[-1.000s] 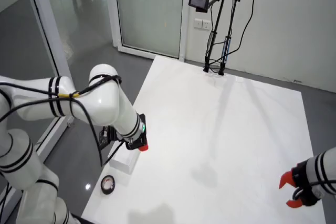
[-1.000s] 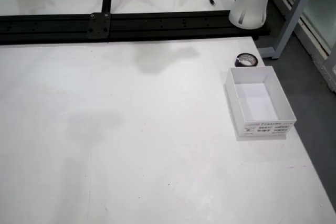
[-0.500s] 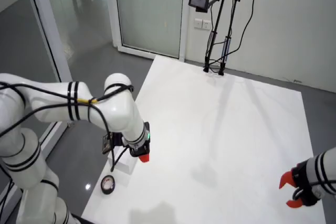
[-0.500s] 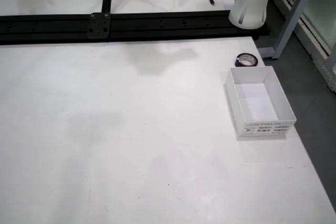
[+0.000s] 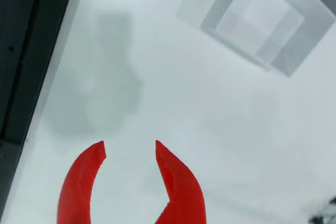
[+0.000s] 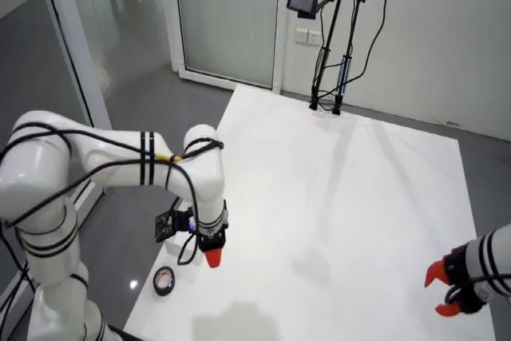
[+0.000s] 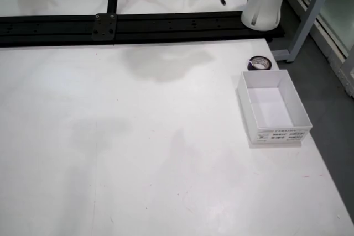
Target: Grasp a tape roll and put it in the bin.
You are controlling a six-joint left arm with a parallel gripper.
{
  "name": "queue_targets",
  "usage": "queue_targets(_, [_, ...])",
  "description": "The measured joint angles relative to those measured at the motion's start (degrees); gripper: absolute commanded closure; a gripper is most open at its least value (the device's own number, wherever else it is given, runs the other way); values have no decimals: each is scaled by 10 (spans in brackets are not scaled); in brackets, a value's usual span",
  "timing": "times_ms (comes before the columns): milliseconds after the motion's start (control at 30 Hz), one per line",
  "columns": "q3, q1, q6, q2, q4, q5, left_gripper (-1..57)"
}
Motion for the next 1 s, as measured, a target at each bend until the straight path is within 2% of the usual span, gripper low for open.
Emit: queue_targets(1000, [14,99,24,188,-10,33,353])
